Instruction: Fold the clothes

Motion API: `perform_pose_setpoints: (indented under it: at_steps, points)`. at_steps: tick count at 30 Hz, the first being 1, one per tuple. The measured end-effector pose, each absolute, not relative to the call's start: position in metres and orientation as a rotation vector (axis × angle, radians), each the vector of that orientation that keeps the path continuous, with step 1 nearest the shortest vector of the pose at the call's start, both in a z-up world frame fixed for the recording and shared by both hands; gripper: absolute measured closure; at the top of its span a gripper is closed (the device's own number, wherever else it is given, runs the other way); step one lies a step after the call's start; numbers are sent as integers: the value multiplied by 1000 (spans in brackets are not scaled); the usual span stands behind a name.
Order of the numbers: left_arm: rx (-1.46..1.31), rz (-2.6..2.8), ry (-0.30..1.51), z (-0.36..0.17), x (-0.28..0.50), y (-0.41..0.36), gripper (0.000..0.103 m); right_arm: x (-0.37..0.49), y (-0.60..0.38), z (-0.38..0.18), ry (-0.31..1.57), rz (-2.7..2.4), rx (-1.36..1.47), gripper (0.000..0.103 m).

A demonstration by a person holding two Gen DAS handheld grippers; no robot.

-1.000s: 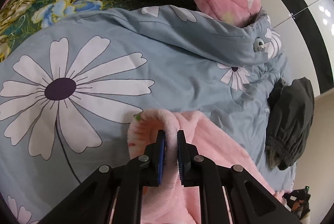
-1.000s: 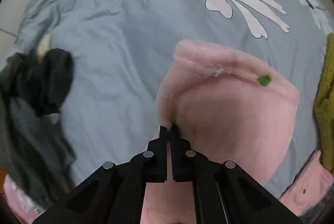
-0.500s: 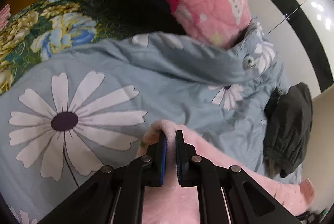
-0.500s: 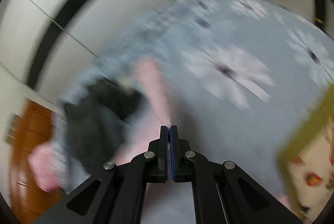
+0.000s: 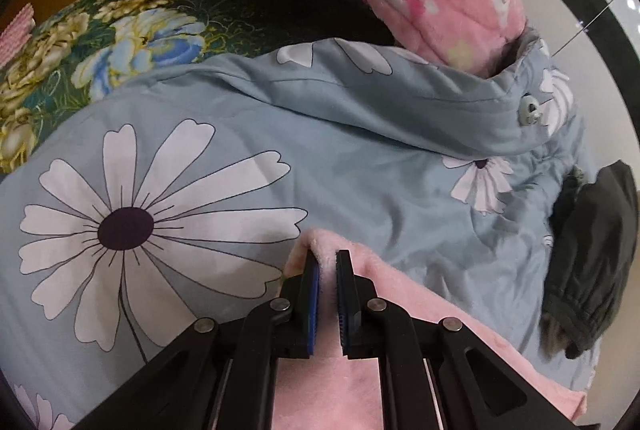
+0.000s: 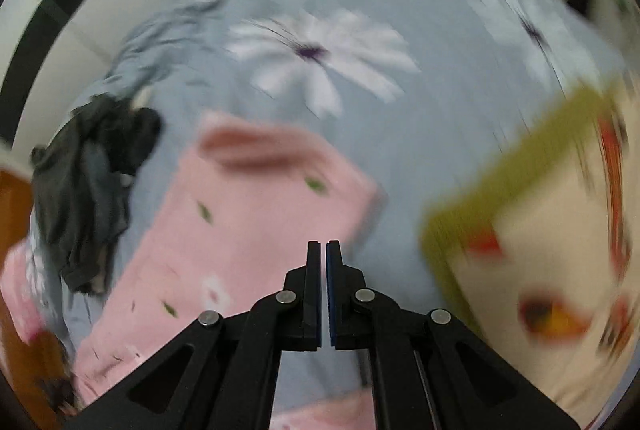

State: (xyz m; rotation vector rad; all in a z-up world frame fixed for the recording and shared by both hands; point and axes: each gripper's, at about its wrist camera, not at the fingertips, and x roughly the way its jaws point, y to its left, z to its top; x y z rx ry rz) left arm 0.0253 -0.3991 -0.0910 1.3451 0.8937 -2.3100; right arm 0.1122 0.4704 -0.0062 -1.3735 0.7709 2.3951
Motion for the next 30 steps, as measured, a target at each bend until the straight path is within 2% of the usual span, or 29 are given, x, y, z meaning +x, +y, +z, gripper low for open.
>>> perform_pose_setpoints:
  at_steps: [2, 3, 4, 10, 15, 17, 19, 22, 26, 30]
  points:
    - [1354, -2297, 879, -93, 22, -397, 94, 87, 468, -1, 715, 2481, -1372, 66]
    - [1354, -2296, 881, -93, 21, -396, 94, 75, 467, 1, 689, 2523, -1371, 43]
    - [1355, -2295, 884, -94, 21, -395, 94, 65, 463, 2, 654, 2562, -1378, 40]
    - [1335, -2265, 960, -98, 29, -397, 93, 18, 435, -6, 321, 2715, -1461, 40]
    - [1338, -2275, 931, -96, 27, -392, 93, 4, 435, -21, 180, 2733, -1548, 40]
    - [1340, -2279, 914, -95, 25, -390, 93, 3, 442, -23, 191, 2718, -1541, 49]
    - [1339, -2295, 900, -94, 21, -386, 93, -1, 450, -24, 213, 2684, -1528, 94]
    - [1326, -2351, 877, -88, 17, -379, 96, -5, 465, -17, 294, 2696, -1502, 97]
    - [1223, -2457, 850, -65, 16, -375, 96, 2, 504, 27, 476, 2725, -1185, 98]
    - [1155, -2456, 865, -58, 11, -385, 96, -16, 515, 18, 426, 2623, -1205, 98]
